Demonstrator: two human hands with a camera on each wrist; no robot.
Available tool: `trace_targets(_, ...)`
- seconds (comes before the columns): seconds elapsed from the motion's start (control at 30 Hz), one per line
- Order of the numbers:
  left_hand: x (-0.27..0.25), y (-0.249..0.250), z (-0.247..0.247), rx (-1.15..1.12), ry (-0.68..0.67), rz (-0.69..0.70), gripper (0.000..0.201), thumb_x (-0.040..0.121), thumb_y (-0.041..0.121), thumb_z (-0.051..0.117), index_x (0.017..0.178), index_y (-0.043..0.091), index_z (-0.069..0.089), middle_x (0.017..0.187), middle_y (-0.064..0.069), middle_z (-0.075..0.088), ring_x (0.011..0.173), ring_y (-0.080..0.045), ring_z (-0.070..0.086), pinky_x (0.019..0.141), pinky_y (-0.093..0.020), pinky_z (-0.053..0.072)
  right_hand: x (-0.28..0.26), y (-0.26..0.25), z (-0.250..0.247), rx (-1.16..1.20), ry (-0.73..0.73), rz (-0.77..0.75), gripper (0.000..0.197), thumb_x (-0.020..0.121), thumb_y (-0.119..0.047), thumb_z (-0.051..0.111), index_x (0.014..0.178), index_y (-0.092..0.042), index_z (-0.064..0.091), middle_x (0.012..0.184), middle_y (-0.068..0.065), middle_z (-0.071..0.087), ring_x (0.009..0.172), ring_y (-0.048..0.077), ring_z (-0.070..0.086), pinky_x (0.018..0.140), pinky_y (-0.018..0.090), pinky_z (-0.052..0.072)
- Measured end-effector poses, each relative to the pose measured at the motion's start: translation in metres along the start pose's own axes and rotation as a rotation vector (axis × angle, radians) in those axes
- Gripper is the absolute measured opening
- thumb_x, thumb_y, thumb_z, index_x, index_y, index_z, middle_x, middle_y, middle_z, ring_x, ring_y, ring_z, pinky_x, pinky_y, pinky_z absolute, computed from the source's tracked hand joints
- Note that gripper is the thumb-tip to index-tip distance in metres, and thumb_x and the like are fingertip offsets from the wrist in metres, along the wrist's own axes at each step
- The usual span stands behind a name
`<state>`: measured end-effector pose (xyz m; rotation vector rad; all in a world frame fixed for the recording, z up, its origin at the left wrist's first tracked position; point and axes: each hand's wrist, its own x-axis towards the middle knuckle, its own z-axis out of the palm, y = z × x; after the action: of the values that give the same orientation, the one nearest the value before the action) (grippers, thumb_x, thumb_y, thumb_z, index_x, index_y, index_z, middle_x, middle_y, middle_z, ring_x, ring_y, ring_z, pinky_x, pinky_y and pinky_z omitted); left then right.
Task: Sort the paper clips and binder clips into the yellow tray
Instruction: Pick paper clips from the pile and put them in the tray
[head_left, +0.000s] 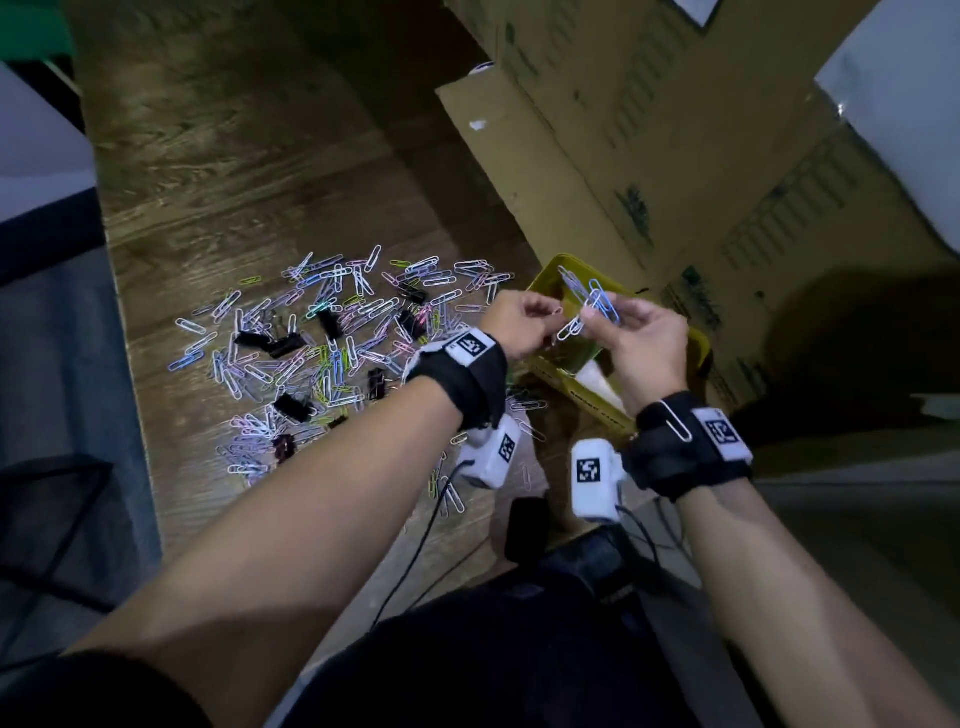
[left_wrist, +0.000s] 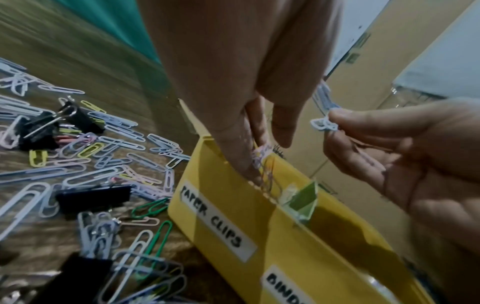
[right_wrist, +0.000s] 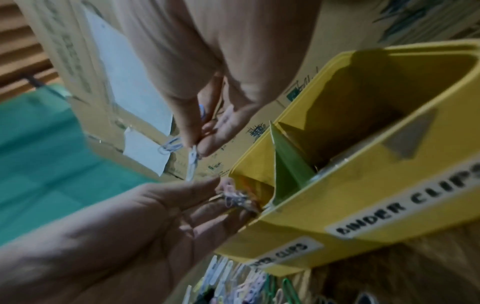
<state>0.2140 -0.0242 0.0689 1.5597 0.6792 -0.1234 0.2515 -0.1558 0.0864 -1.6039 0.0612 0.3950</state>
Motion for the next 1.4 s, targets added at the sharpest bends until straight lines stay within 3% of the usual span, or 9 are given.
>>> trace_targets(0.1, -0.001, 0.002, 0.003, -0.047, -0.023, -0.072, 0.035, 0.09, 0.001, 0.053, 0.125, 0.0, 0.053, 0.087, -0.015, 0.059, 0.065, -0.019, 0.053, 0.064, -0.028, 0.048, 0.024, 0.01, 0.005, -0.25, 0.044, -0.013, 0.026, 0.075, -0.008, 0.078, 0.098, -0.003, 0.068, 0.092, 0.013, 0.072, 0.077, 0.017, 0.069, 0.075, 0.028, 0.057)
trace_targets(0.17, -0.004, 0.008, -0.006, -0.02, -0.024, -0.046, 0.035, 0.093, 0.001, 0.048, 0.127, 0.001, 0.051, 0.092, -0.014, 0.058, 0.072, -0.019, 0.055, 0.063, -0.026, 0.047, 0.033, 0.012, 0.011, -0.412, 0.039, -0.04, 0.029, 0.076, -0.013, 0.078, 0.102, -0.004, 0.07, 0.094, 0.011, 0.072, 0.079, 0.015, 0.067, 0.078, 0.026, 0.056)
trace_targets(0.47, -0.077, -0.023, -0.102, 0.397, -0.199, -0.042, 0.016, 0.09, 0.024, 0.056, 0.097, 0.012, 0.063, 0.094, -0.006, 0.068, 0.083, -0.017, 0.066, 0.074, -0.033, 0.054, 0.036, 0.007, 0.035, -0.903, -0.317, 0.015, 0.036, 0.087, -0.024, 0.067, 0.122, -0.021, 0.06, 0.116, 0.0, 0.066, 0.106, 0.017, 0.062, 0.098, 0.037, 0.048)
trace_targets(0.53, -0.097, -0.047, -0.127, 0.546, -0.3, -0.074, 0.01, 0.089, 0.027, 0.059, 0.09, 0.019, 0.064, 0.092, 0.0, 0.069, 0.084, -0.013, 0.066, 0.075, -0.03, 0.051, 0.028, 0.006, 0.04, -0.962, -0.33, -0.112, 0.035, 0.088, -0.024, 0.065, 0.123, -0.02, 0.061, 0.121, 0.004, 0.063, 0.11, 0.019, 0.059, 0.1, 0.031, 0.044)
trace_targets(0.7, -0.145, -0.11, -0.173, 0.897, -0.634, -0.337, 0.019, 0.086, 0.016, 0.06, 0.076, 0.03, 0.068, 0.077, 0.006, 0.07, 0.065, 0.0, 0.06, 0.067, -0.019, 0.048, -0.014, 0.016, 0.051, -0.823, -0.353, -0.404, 0.023, 0.089, -0.021, 0.062, 0.112, -0.021, 0.064, 0.114, -0.003, 0.047, 0.107, 0.01, 0.046, 0.098, 0.026, 0.039)
trace_targets(0.83, -0.179, -0.155, -0.174, 1.031, -0.861, -0.587, 0.023, 0.08, 0.024, 0.059, 0.058, 0.019, 0.063, 0.054, 0.009, 0.061, 0.05, -0.005, 0.055, 0.062, -0.023, 0.049, -0.046, 0.04, 0.051, -0.817, -0.676, -0.495, 0.013, 0.09, -0.022, 0.06, 0.102, -0.02, 0.065, 0.103, -0.005, 0.052, 0.085, 0.006, 0.05, 0.078, 0.024, 0.048)
trace_targets(1.0, -0.173, -0.163, -0.147, 0.942, -0.73, -0.499, 0.035, 0.084, 0.02, 0.056, 0.05, 0.027, 0.06, 0.048, 0.006, 0.057, 0.044, -0.01, 0.053, 0.065, -0.029, 0.052, -0.074, 0.086, 0.038, -1.351, -1.166, -0.101, 0.025, 0.087, -0.037, 0.063, 0.079, -0.015, 0.07, 0.08, 0.001, 0.07, 0.073, 0.017, 0.064, 0.069, 0.024, 0.048)
trace_targets(1.27, -0.125, -0.142, -0.115, 0.971, -0.469, -0.137, 0.023, 0.086, 0.028, 0.059, 0.065, 0.018, 0.058, 0.066, 0.0, 0.058, 0.066, -0.016, 0.056, 0.061, -0.023, 0.042, -0.097, 0.103, 0.055, -1.385, -1.057, -0.287, 0.017, 0.09, -0.035, 0.056, 0.089, -0.021, 0.066, 0.095, 0.002, 0.064, 0.089, 0.02, 0.06, 0.077, 0.026, 0.042)
trace_targets(1.4, -0.114, -0.137, -0.132, 0.908, -0.159, -0.01, 0.023, 0.093, 0.027, 0.051, 0.078, 0.012, 0.06, 0.073, -0.002, 0.062, 0.067, -0.017, 0.059, 0.068, -0.028, 0.05, -0.082, 0.094, 0.036, -1.531, -0.883, -0.222, 0.047, 0.094, -0.05, 0.046, 0.06, -0.018, 0.044, 0.077, 0.008, 0.058, 0.078, 0.026, 0.06, 0.073, 0.03, 0.045)
